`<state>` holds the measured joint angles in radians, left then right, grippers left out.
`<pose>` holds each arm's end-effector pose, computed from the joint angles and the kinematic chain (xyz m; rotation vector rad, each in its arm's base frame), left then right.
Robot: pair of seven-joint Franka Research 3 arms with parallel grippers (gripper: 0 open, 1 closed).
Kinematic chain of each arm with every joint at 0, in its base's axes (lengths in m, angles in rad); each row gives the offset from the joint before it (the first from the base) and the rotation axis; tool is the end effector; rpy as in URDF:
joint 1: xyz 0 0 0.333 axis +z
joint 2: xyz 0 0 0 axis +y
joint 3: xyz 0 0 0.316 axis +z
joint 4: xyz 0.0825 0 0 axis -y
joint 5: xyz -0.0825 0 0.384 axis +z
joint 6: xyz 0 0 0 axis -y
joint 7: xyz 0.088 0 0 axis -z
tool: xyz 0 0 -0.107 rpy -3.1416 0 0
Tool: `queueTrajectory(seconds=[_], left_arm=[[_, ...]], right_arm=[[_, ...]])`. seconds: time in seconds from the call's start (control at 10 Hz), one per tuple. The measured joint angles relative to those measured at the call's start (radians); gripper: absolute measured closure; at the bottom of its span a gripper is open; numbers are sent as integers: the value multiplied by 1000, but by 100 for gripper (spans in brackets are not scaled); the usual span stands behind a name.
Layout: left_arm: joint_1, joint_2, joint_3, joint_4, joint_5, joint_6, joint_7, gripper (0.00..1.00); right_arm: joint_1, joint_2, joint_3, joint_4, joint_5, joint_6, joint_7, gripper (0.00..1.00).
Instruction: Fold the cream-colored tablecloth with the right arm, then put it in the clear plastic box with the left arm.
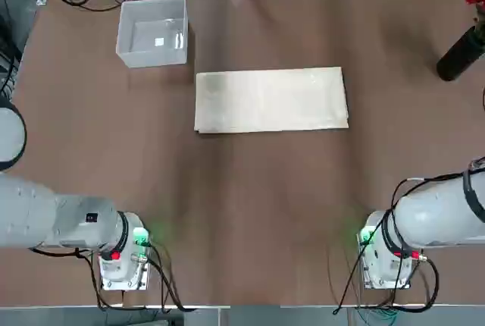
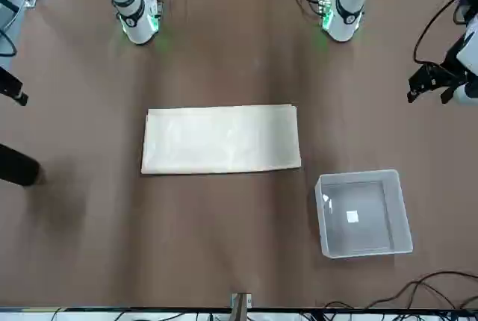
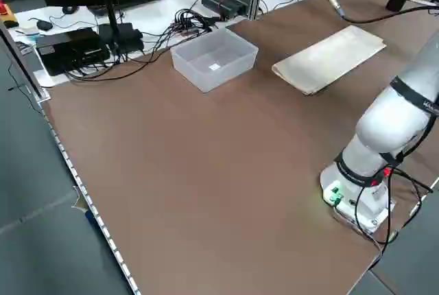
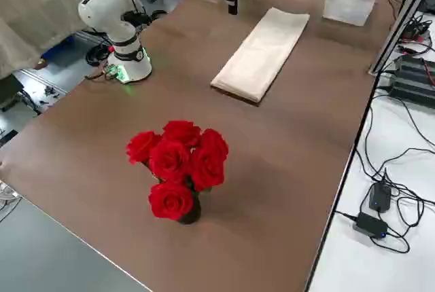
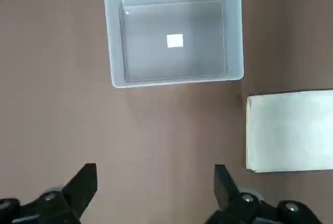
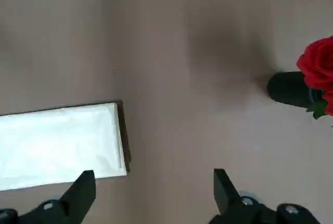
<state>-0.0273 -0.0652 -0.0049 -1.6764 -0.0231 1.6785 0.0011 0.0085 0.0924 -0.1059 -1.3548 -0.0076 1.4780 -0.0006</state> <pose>0.5434 -0.0198 0.6198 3.1157 -0.0492 0.1043 0.5708 -0.0531 0.6653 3.1187 -0.1514 0.0475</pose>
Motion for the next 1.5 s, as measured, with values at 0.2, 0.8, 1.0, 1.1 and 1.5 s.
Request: queueTrajectory(seconds=[0.2, 0.8, 1.0, 1.1, 1.5], left_arm=[[0, 0, 0, -1, 0, 1, 0, 1], [-2, 0, -1, -1, 0, 2, 6, 1], [-1, 0, -1, -1, 0, 3, 2, 1], [0, 0, -1, 1, 0, 3, 0, 1], [2, 1, 5, -2, 0, -9, 6, 0]], right_arm=[[2, 1, 1, 0, 0, 1, 0, 0], [-20, 99, -5, -15, 28, 6, 0, 0], [-21, 175, -4, -17, 41, 23, 0, 0], [-21, 212, -4, -17, 46, 28, 0, 0], [-23, 341, -4, -24, 155, 121, 0, 0]])
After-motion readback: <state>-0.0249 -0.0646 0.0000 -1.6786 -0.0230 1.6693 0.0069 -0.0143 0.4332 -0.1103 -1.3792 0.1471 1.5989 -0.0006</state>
